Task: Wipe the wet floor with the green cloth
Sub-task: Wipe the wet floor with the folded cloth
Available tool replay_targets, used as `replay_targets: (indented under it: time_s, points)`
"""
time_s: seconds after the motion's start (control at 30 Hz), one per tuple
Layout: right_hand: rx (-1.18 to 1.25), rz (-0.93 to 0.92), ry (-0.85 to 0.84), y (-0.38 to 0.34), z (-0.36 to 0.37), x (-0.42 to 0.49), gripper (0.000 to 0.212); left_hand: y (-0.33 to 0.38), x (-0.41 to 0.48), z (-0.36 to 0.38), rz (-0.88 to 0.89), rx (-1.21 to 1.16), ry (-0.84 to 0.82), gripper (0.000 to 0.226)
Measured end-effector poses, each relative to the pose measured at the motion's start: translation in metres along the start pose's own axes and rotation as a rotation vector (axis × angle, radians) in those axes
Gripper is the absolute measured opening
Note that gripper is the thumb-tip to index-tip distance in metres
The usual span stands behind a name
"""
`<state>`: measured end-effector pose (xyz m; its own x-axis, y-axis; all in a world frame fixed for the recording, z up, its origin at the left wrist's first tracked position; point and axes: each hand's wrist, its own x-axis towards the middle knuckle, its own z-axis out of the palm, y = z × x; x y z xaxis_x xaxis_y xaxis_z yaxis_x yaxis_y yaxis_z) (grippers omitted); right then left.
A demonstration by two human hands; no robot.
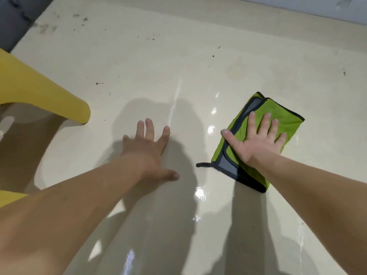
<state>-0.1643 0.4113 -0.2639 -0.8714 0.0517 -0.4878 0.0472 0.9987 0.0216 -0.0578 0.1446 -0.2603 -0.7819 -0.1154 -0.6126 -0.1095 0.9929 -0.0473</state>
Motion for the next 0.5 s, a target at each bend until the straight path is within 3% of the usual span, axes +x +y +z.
replay_targets:
  time_s: [0.17, 0.33, 0.5]
  points:
    - [-0.078, -0.031, 0.034, -0.038, 0.031, -0.043, 0.100, 0.002, 0.000, -0.004, 0.008, 0.012, -0.041, 0.142]
    - [-0.160, -0.399, 0.058, -0.068, 0.084, -0.123, 0.093, -0.008, -0.002, -0.003, 0.004, -0.014, -0.032, 0.141]
    - [-0.212, -0.657, -0.044, -0.005, 0.101, -0.156, 0.092, -0.006, -0.003, -0.007, 0.008, -0.019, -0.036, 0.143]
